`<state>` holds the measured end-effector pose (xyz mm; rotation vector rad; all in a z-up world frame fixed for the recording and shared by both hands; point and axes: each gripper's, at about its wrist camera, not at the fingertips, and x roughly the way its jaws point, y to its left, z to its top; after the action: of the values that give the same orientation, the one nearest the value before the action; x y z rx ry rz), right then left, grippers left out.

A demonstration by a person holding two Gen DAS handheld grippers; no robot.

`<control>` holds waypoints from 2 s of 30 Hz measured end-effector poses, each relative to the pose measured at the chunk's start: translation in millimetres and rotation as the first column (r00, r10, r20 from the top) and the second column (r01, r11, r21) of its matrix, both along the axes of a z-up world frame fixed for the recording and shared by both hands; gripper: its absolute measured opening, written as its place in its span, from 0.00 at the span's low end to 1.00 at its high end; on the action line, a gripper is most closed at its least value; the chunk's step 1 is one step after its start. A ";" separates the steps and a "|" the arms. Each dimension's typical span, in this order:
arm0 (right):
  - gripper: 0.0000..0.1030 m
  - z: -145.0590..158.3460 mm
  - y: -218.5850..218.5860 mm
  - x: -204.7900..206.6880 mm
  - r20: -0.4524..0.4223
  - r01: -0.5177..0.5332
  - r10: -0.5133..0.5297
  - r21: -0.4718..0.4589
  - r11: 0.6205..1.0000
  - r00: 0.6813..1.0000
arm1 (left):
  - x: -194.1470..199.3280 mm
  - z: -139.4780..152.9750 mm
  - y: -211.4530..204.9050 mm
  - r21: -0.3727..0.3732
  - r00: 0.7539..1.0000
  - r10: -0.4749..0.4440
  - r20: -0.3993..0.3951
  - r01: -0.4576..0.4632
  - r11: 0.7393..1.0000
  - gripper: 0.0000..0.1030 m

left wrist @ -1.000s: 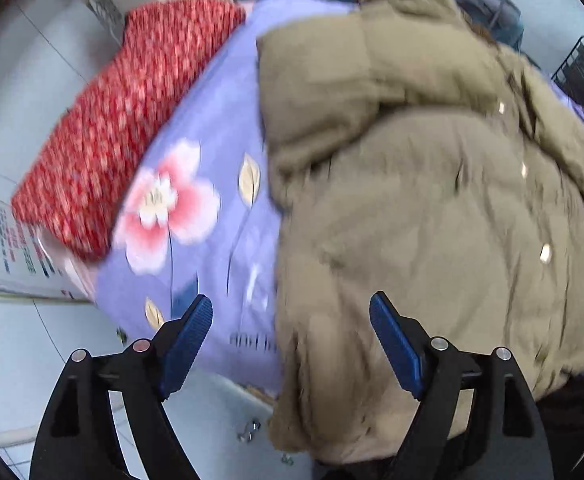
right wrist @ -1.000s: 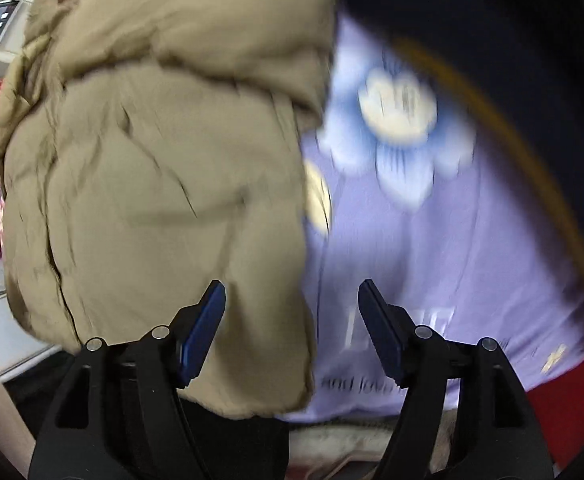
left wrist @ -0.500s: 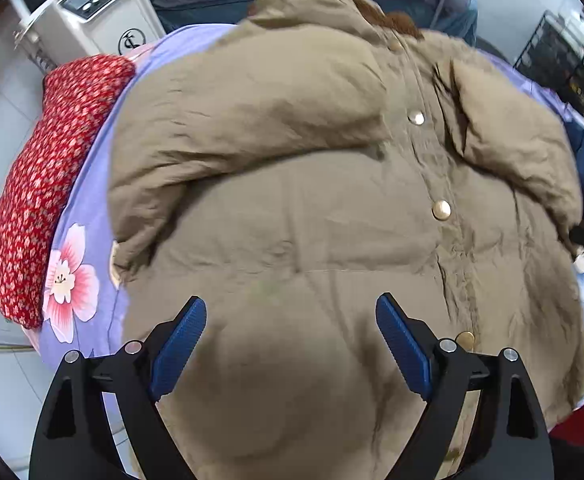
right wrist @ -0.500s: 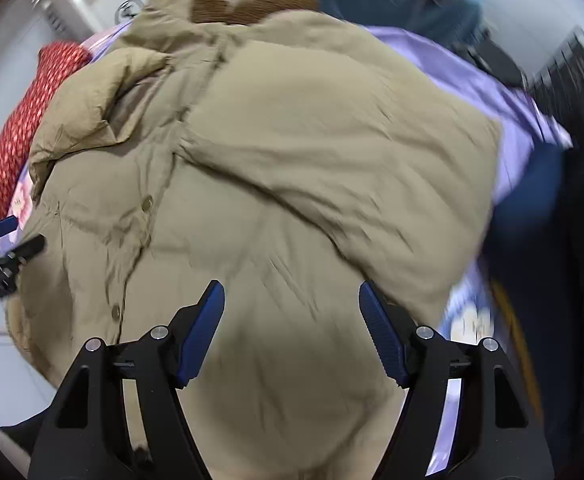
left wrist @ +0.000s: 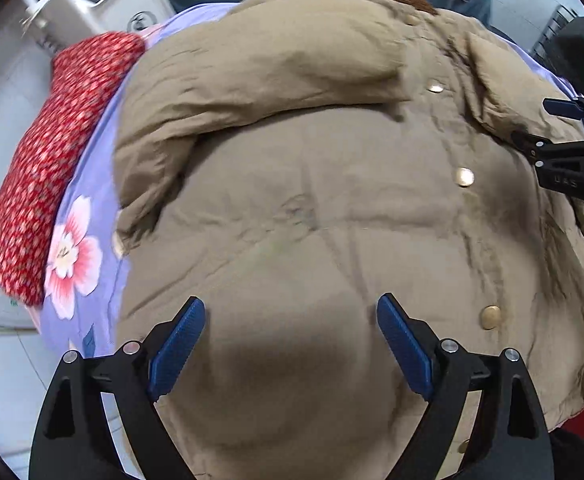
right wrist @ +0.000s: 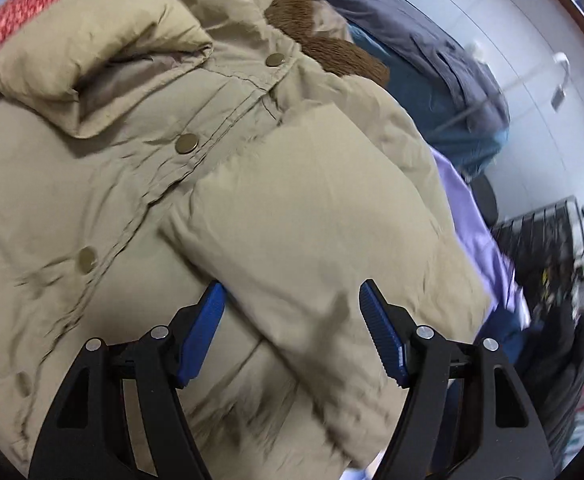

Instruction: Fold large clothes

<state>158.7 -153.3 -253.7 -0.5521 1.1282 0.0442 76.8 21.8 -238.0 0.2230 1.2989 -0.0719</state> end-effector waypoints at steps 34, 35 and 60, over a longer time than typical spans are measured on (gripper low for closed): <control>0.16 3.9 76.5 44.4 -0.032 -0.059 0.071 0.286 0.956 0.997 | 8.7 9.7 25.1 -0.062 0.999 0.043 0.022 -0.042 0.997 0.84; 0.20 -1.5 77.5 46.5 -0.052 -0.051 0.069 0.285 0.957 0.996 | 8.0 8.7 26.9 -0.062 0.999 0.051 0.018 -0.050 0.997 0.84; 0.95 -33.4 73.1 21.4 -0.224 0.121 -0.010 0.483 0.867 0.974 | 5.1 28.3 23.9 -0.073 0.994 0.069 0.085 -0.062 0.995 0.88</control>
<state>180.1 -80.2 -287.1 -0.0454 1.2875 0.3339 81.9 45.7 -209.7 0.1218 1.2138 -0.0514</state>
